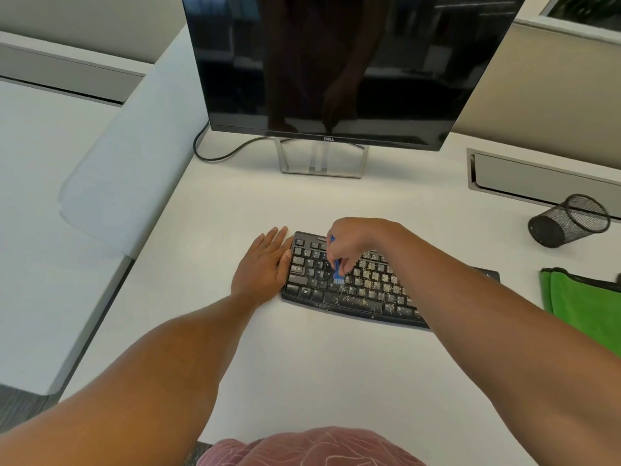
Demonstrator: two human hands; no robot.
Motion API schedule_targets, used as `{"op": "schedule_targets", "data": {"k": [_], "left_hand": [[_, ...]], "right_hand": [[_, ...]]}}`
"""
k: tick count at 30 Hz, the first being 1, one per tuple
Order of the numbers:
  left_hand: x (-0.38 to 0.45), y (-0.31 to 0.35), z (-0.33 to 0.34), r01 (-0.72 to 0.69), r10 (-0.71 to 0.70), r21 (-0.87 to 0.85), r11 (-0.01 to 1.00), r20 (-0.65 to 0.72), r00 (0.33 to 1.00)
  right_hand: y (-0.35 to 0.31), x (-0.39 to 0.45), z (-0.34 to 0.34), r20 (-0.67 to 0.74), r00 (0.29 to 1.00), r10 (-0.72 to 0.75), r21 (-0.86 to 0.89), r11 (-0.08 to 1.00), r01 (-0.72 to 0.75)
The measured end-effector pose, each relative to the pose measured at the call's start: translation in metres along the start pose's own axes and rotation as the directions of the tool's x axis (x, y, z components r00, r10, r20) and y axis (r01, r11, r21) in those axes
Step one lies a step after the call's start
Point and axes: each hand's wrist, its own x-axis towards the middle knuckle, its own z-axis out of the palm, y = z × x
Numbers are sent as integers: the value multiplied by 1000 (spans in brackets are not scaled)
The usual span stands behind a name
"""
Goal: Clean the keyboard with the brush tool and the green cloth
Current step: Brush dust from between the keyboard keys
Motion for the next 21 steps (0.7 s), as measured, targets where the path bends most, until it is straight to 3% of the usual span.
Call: {"op": "schedule_targets", "data": {"k": [2, 5, 6, 7, 9, 11, 13, 15, 17, 19, 21], "left_hand": [[0, -1, 1, 1, -1, 2, 1000, 4, 1000], [0, -1, 1, 0, 0, 2, 1000, 8, 1000], [0, -1, 1, 1, -1, 0, 1000, 9, 1000], [0, -1, 1, 1, -1, -1, 1000, 10, 1000], [0, -1, 1, 1, -1, -2, 1000, 13, 1000], [1, 0, 1, 2, -2, -6, 1000, 11, 1000], [1, 0, 1, 2, -2, -3, 1000, 9, 1000], [1, 0, 0, 1, -1, 0, 1000, 10, 1000], [0, 1, 0, 1, -1, -1, 1000, 7, 1000], [0, 1, 0, 0, 0, 1, 1000, 6, 1000], [0, 1, 0, 1, -1, 0, 1000, 5, 1000]], "right_hand": [[1, 0, -4, -69, 996, -62, 18, 998, 64], [5, -2, -9, -354, 928, -118, 55, 988, 147], [8, -3, -8, -387, 915, -113, 45, 989, 141], [11, -2, -7, -361, 926, -109, 18, 992, 124], [16, -1, -2, -158, 985, -71, -44, 997, 65], [18, -3, -1, -35, 999, 2, 28, 1000, -1], [19, -3, -6, -151, 988, -30, 122, 991, 49], [18, -1, -11, -337, 937, -87, 119, 984, 134], [18, -2, -10, -433, 897, -93, 116, 981, 158], [17, -1, -7, -349, 933, -89, 38, 993, 108], [18, 2, -3, -174, 985, -13, 10, 1000, 16]]}}
